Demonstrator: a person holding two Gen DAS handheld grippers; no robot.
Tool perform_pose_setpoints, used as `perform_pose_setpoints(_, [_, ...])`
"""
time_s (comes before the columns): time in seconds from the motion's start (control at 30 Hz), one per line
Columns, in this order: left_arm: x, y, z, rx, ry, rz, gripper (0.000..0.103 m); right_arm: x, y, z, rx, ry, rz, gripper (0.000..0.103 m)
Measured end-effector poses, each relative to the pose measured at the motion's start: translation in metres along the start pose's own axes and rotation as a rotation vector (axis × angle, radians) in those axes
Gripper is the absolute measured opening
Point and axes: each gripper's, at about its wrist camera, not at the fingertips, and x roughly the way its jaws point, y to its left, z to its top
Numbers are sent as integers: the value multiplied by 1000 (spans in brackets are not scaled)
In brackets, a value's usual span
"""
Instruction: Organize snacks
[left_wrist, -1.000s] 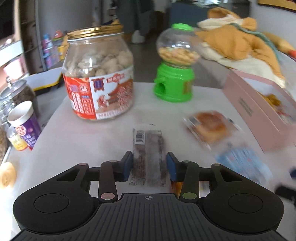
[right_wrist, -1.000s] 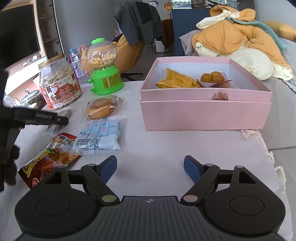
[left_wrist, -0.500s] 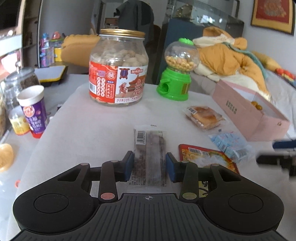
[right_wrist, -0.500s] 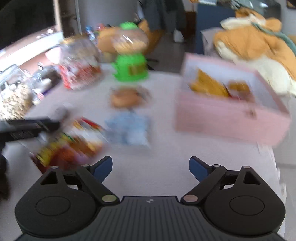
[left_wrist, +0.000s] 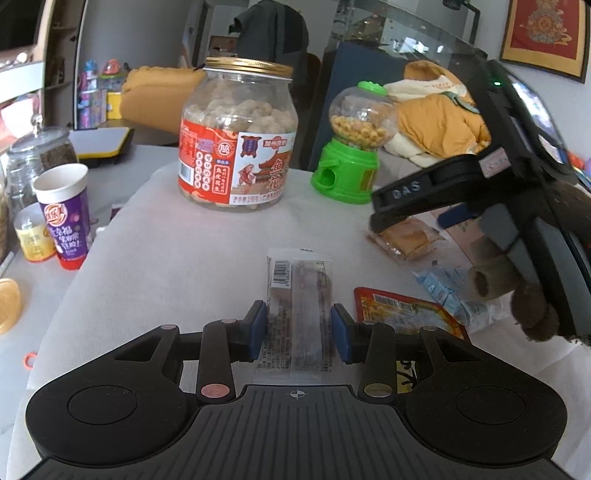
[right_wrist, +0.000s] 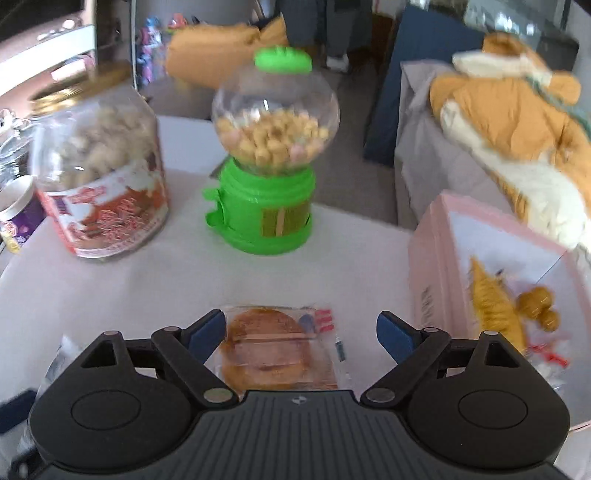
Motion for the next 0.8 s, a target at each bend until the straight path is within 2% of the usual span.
perform_pose_setpoints(0.1, [0, 0, -1, 1, 0, 0, 43, 13, -8, 0, 97, 68, 81, 90])
perform_pose_setpoints(0.17, [0, 0, -1, -1, 0, -2, 43, 15, -8, -6, 118, 87, 105, 83])
perform_pose_setpoints(0.2, [0, 1, -1, -1, 0, -3, 43, 12, -7, -8, 109, 78, 106, 75])
perform_pose_setpoints(0.27, [0, 1, -1, -3, 0, -4, 44, 3, -3, -10, 78, 74, 133, 43])
perform_pose_setpoints(0.33, [0, 2, 0, -6, -1, -6, 44, -10, 4, -9, 52, 79, 175, 28])
perform_pose_setpoints(0.4, [0, 2, 0, -9, -1, -8, 44, -27, 9, -11, 7, 58, 213, 23])
perform_pose_setpoints(0.53, [0, 2, -1, -11, -2, -7, 44, -52, 18, -21, -84, 55, 245, 23])
perform_pose_setpoints(0.67, [-1, 3, -1, -14, -2, -10, 44, -54, 18, -31, -129, 87, 231, 25])
perform_pose_setpoints(0.7, [-1, 3, -1, -15, -2, -10, 44, -54, 16, -32, -131, 77, 205, 30])
perform_pose_setpoints(0.77, [-1, 3, -1, -16, -2, -11, 44, -55, 11, -30, -130, 51, 140, 59])
perform_pose_setpoints(0.8, [-1, 3, -1, -15, -2, -11, 44, -56, 7, -28, -124, 37, 110, 64])
